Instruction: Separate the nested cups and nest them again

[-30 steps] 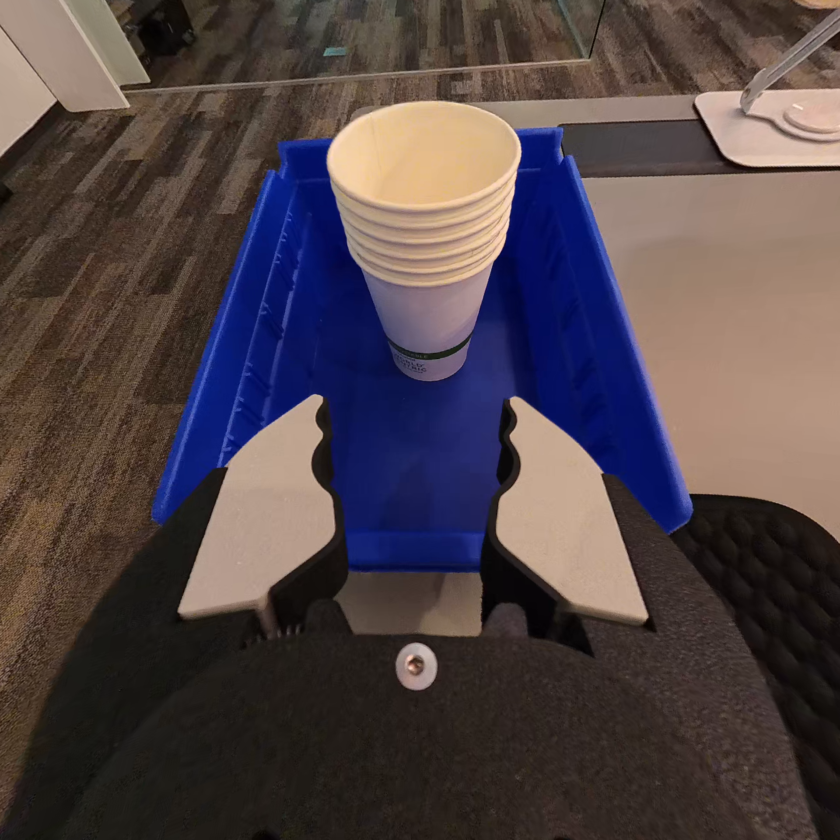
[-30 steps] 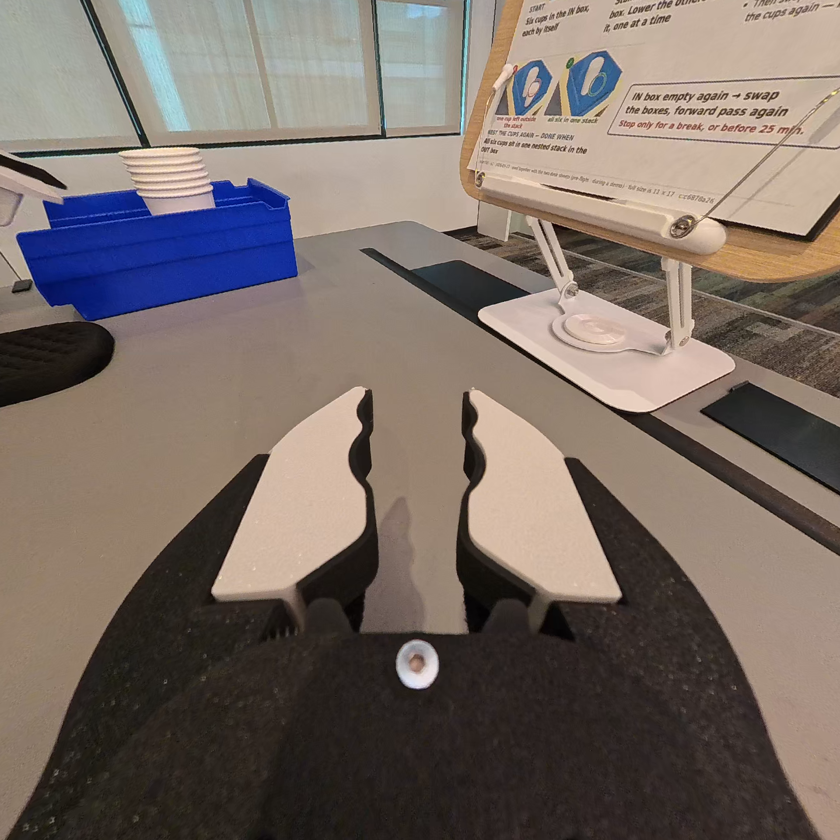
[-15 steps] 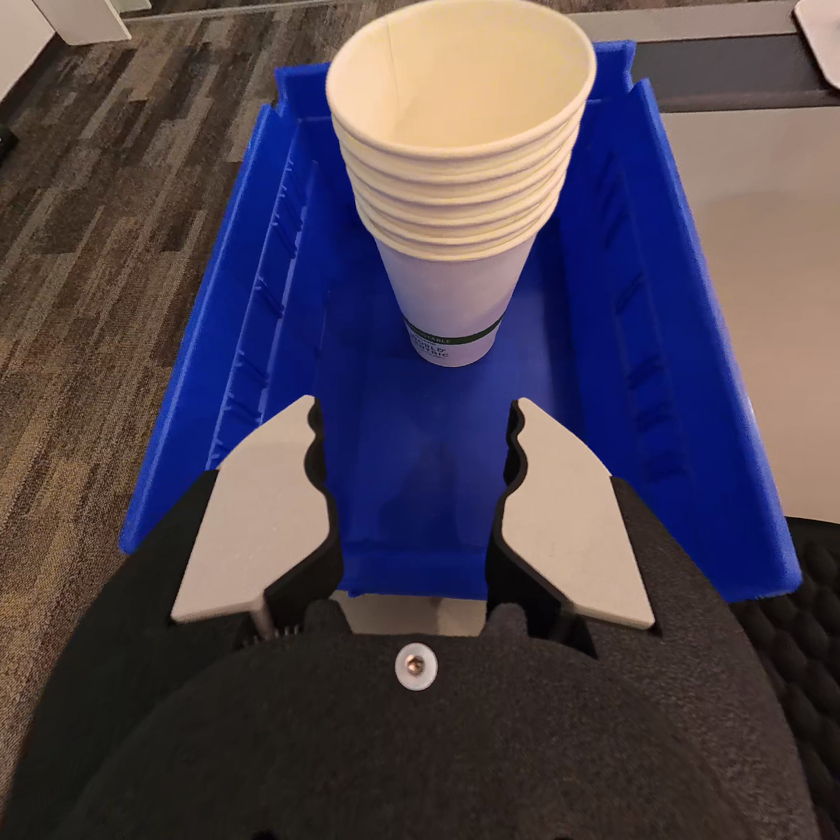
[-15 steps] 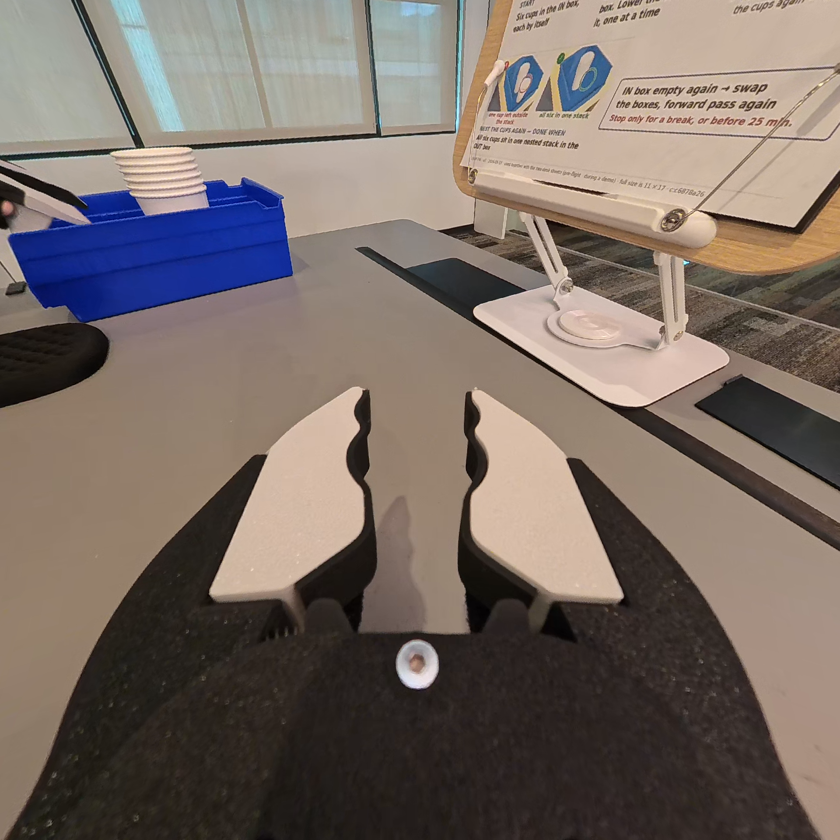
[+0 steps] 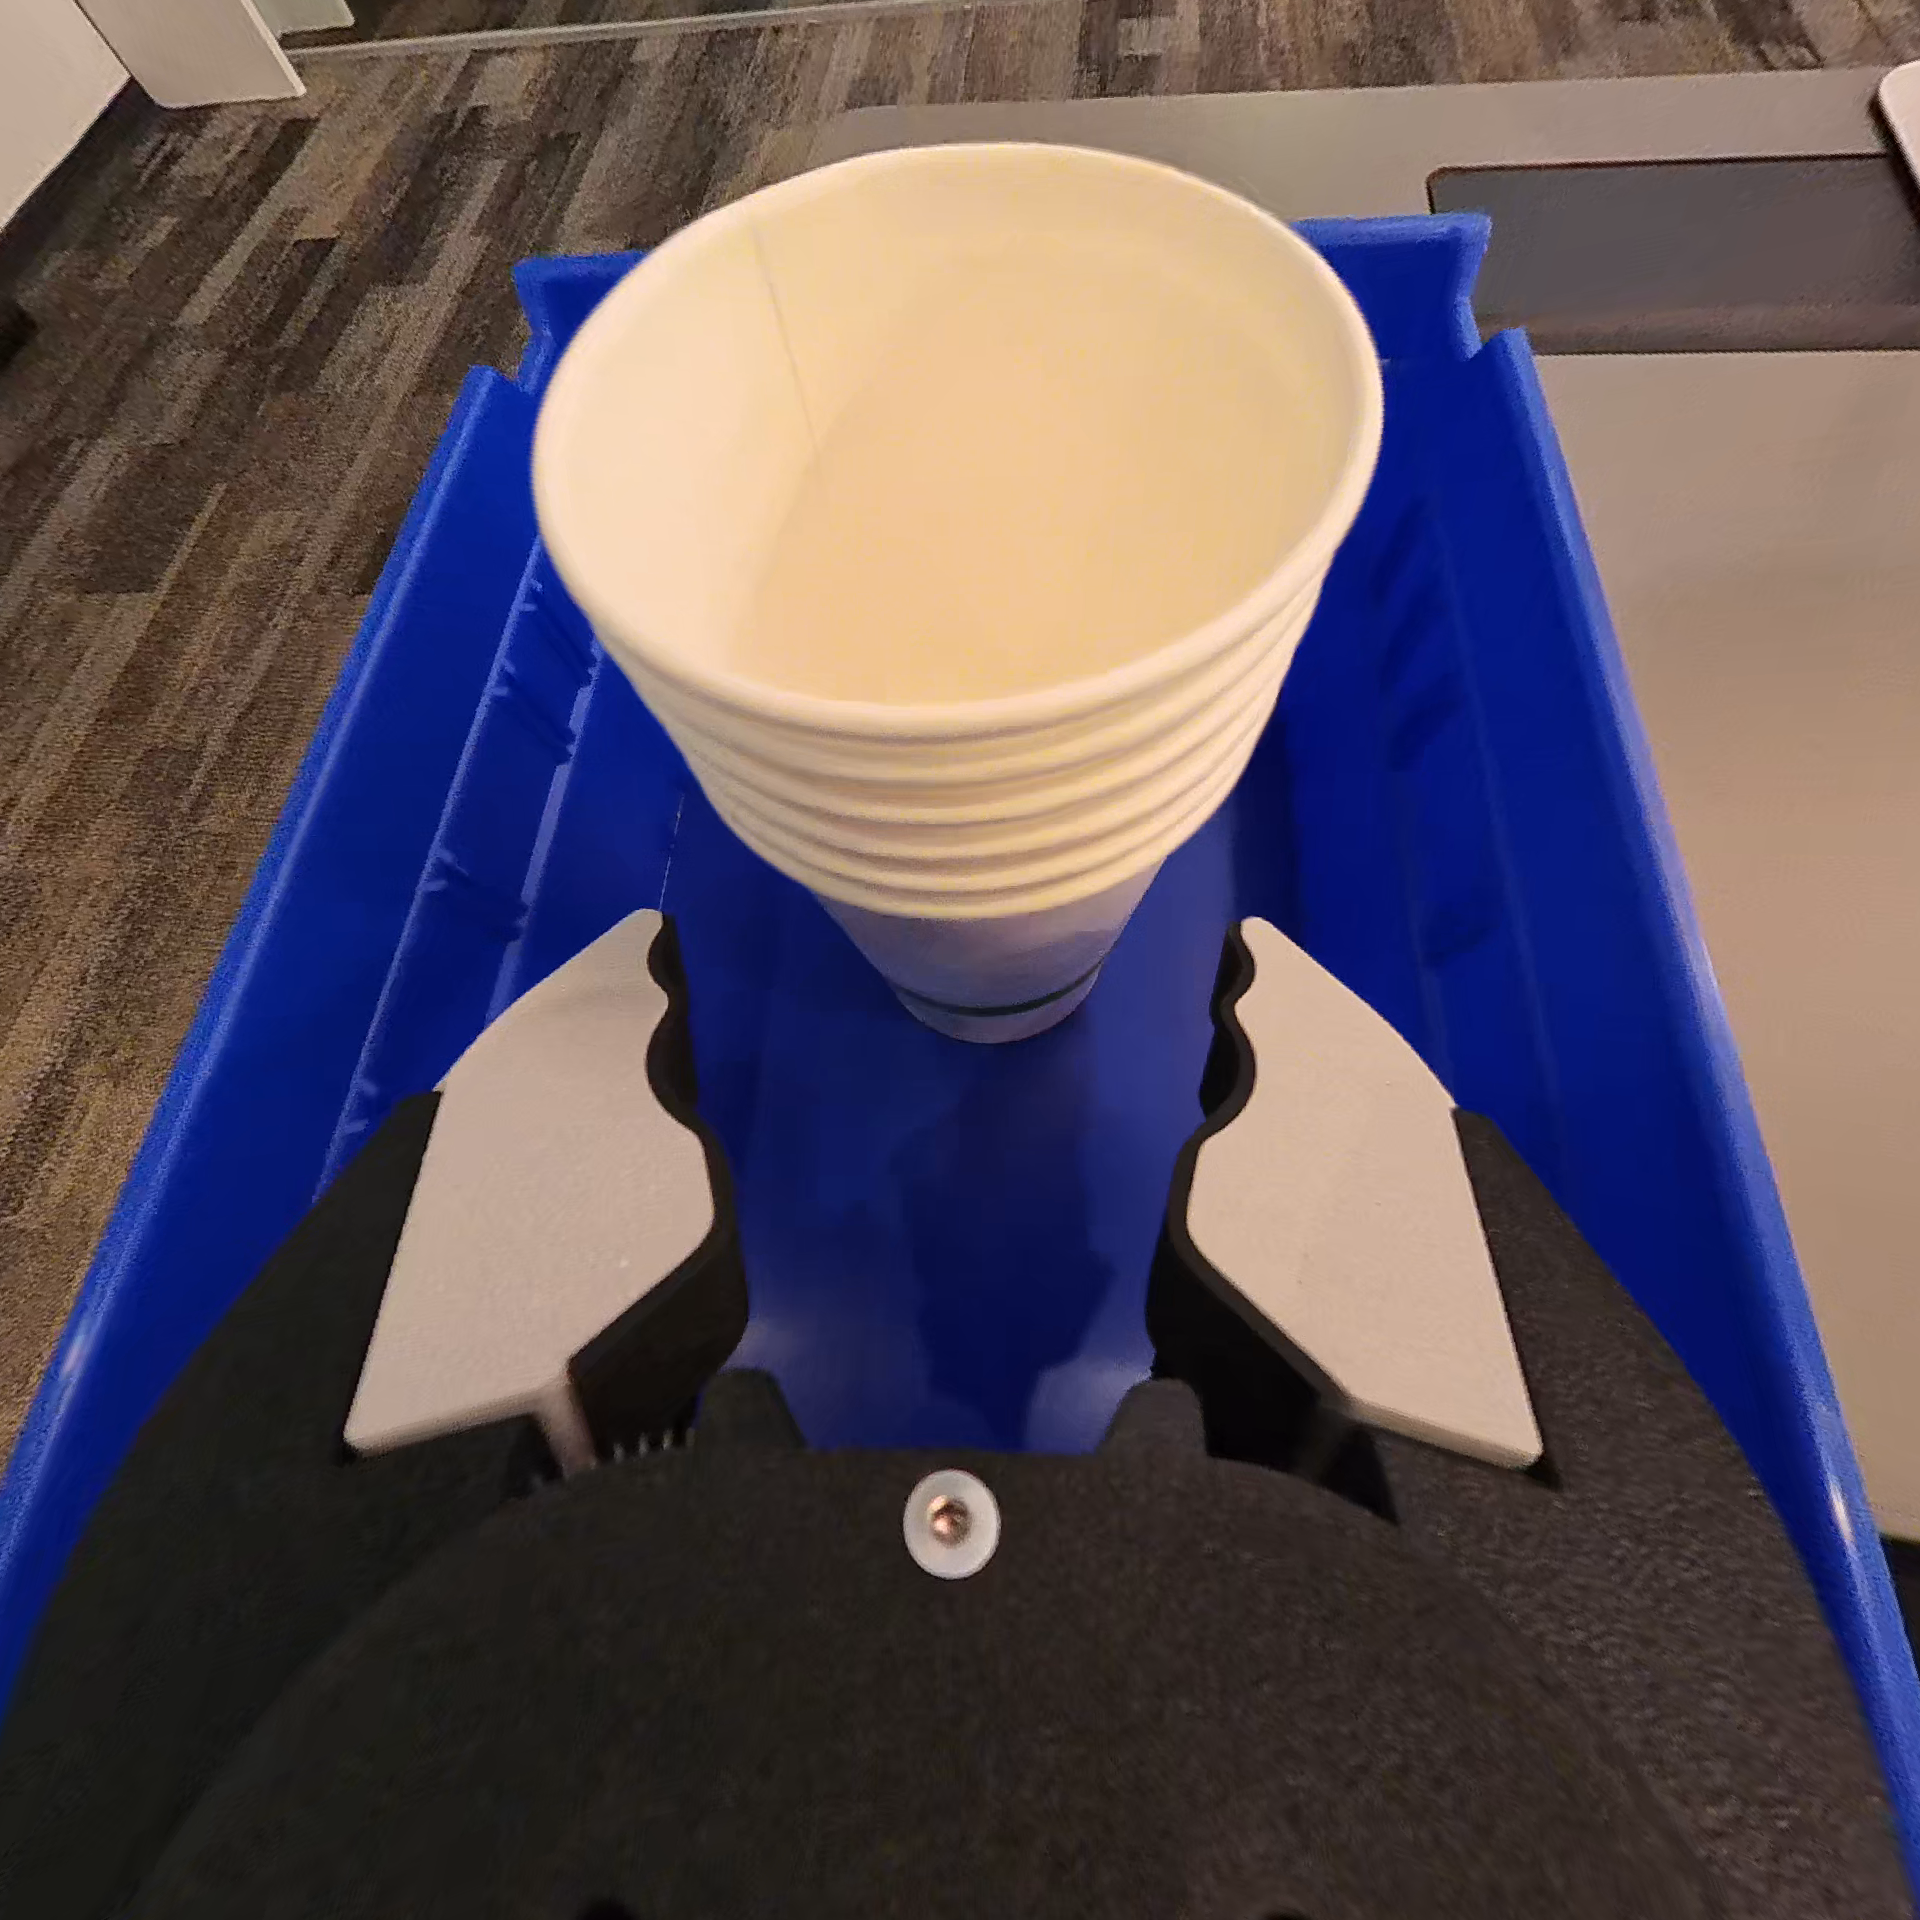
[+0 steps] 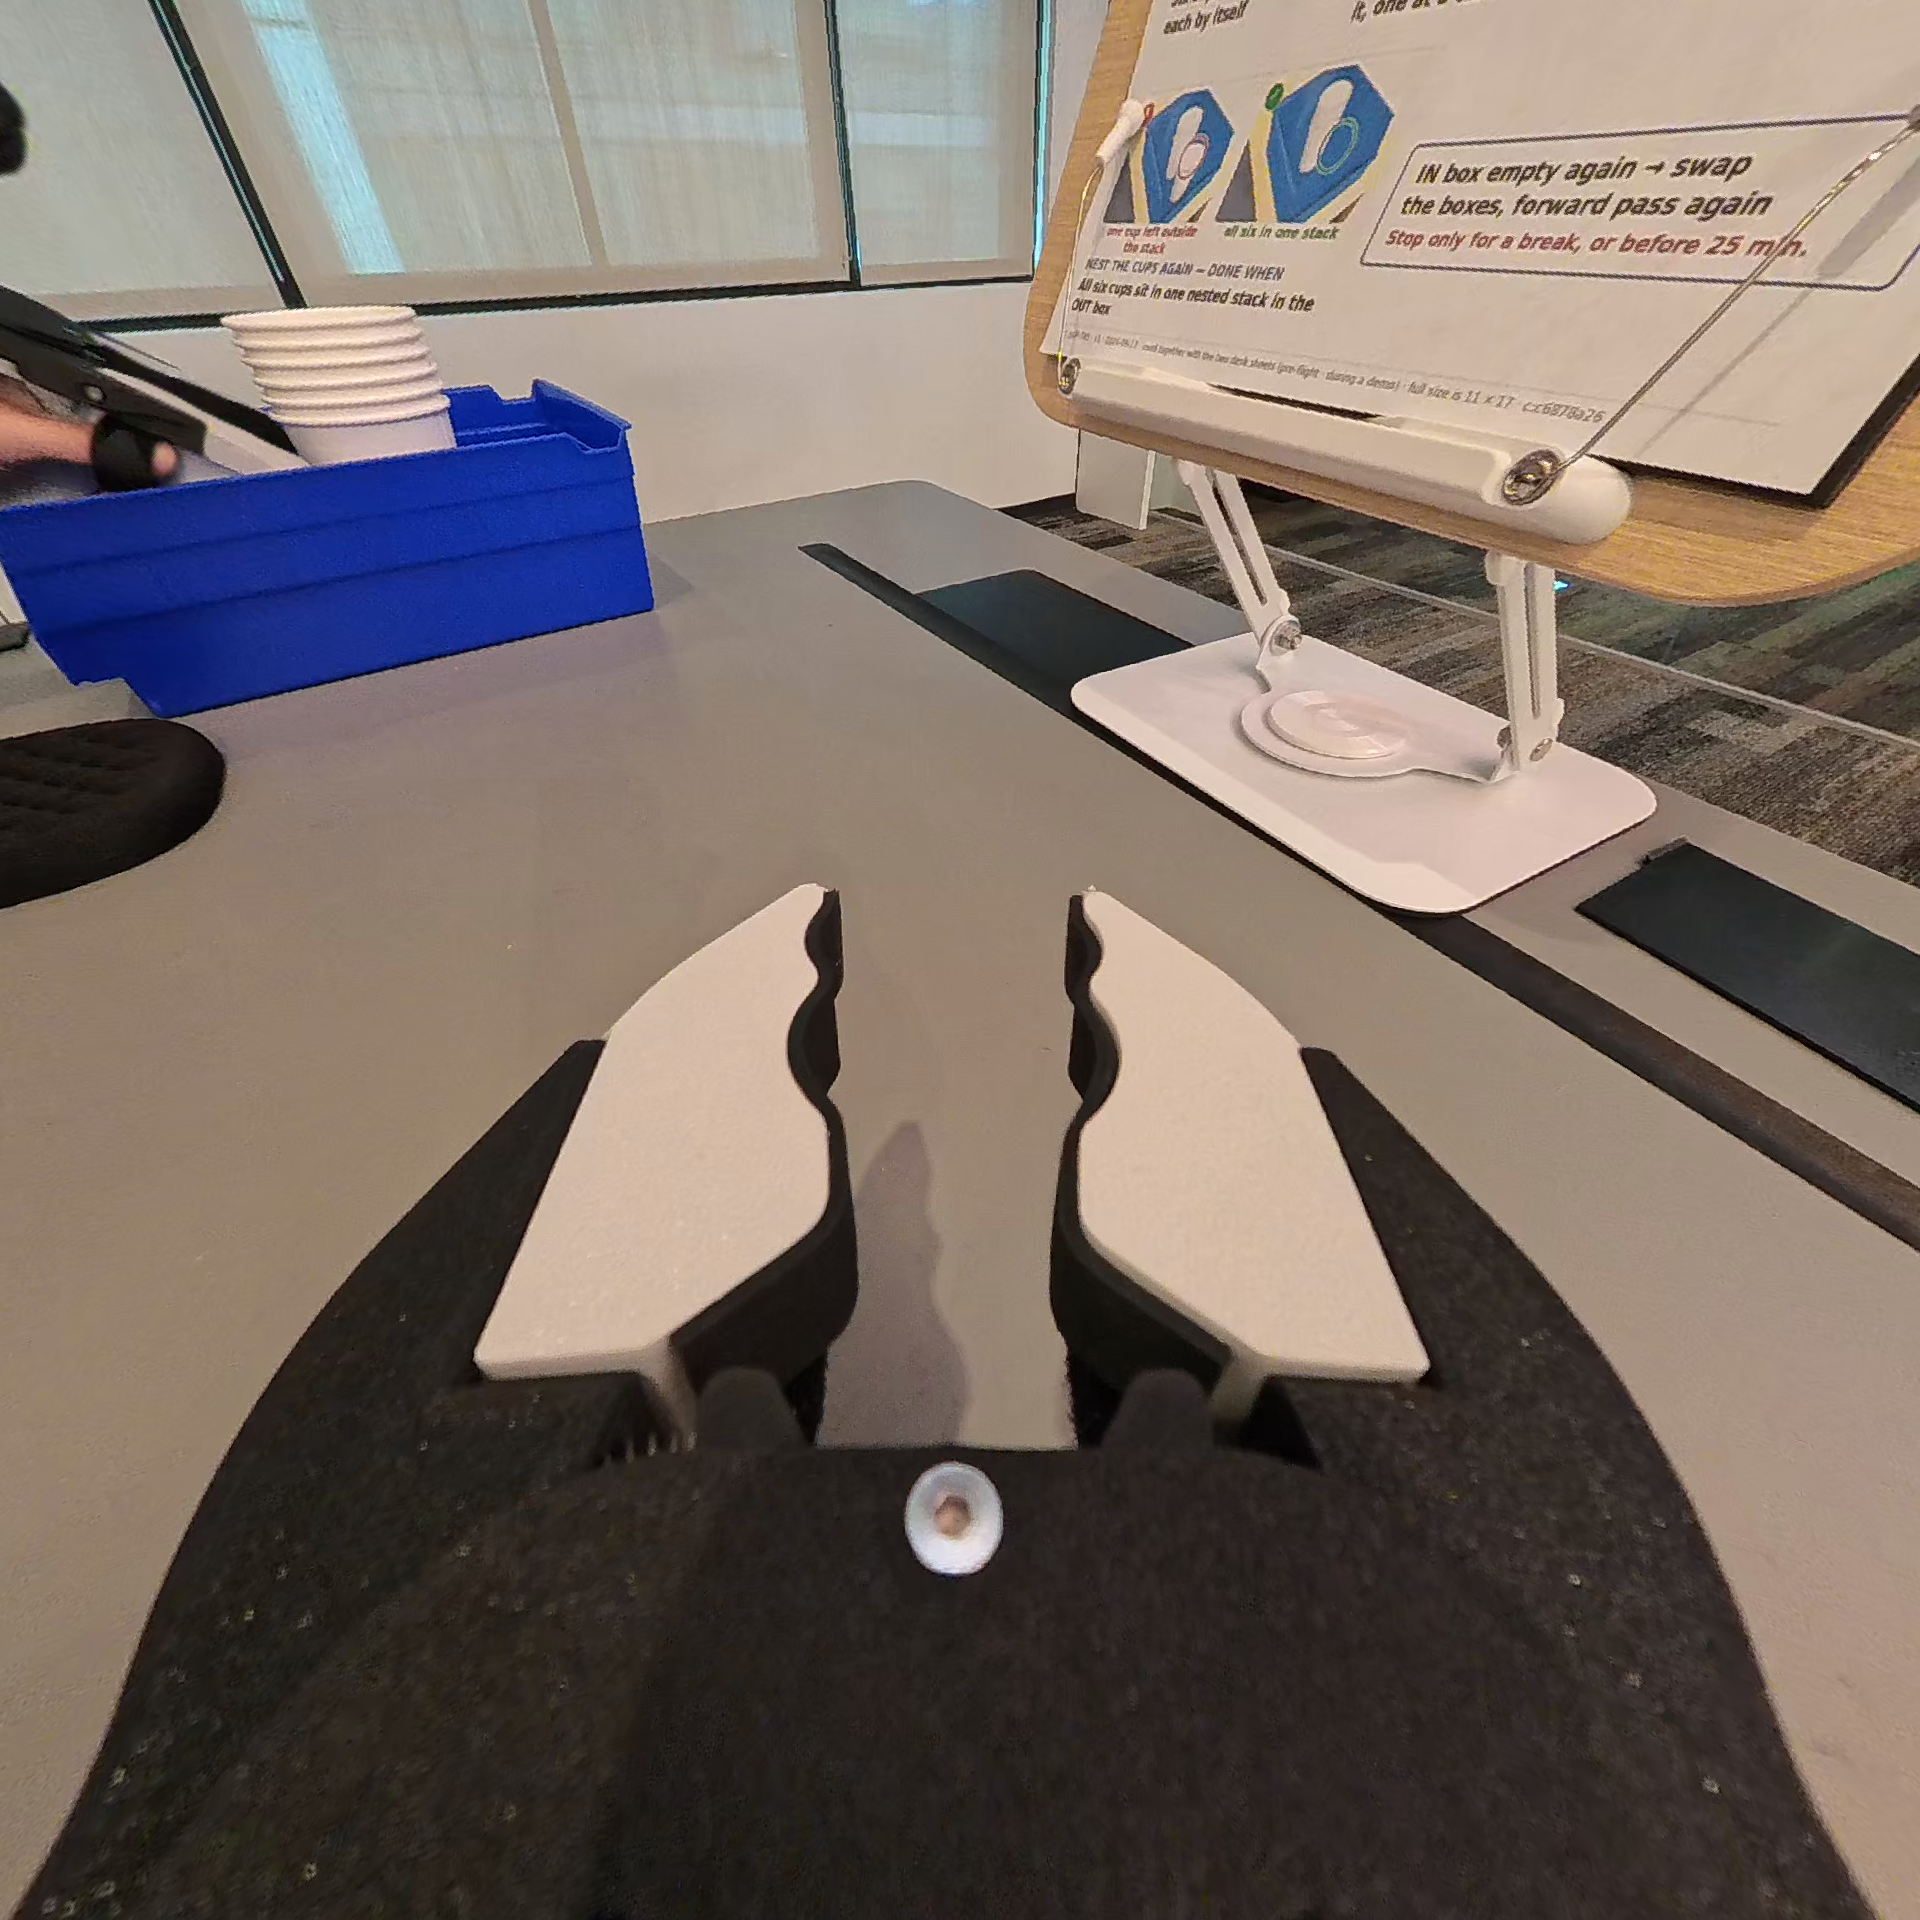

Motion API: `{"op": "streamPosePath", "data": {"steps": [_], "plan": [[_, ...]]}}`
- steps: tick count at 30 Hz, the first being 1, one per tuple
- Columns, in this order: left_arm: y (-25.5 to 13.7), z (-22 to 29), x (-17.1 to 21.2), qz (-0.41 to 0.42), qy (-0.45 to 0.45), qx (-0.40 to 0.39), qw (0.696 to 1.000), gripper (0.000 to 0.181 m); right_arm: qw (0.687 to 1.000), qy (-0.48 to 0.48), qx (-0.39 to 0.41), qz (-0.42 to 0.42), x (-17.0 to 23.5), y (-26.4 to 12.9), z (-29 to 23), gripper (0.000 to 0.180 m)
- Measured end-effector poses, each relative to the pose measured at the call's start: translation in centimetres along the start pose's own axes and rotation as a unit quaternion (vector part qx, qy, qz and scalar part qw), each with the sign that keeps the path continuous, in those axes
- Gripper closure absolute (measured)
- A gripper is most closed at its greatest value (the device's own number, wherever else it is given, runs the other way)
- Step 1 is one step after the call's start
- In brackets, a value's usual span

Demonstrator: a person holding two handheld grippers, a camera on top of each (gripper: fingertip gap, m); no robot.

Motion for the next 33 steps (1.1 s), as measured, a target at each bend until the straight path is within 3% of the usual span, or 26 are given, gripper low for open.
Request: {"op": "streamPosePath", "data": {"steps": [9, 33], "plan": [[1.8, 0.0, -0.6, 0.016, 0.000, -0.022, 1.000, 0.074, 1.000, 0.000, 0.002, -0.005, 0.2, 0.1, 0.3, 0.138], [4.9, -0.3, -1.0, 0.041, 0.006, -0.054, 0.998, 0.073, 1.000, -0.007, 0.006, -0.017, 0.4, 0.3, 0.5, 0.138]]}}
Point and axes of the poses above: each gripper's, where its closed fingertips meet, y out along the fingers, x out of its underside, z = x × y across the jaws, the point moved 10 cm from there along -y, back along the fingers, and after that the axes turned 13 degrees about x, right-handed, at the moved point
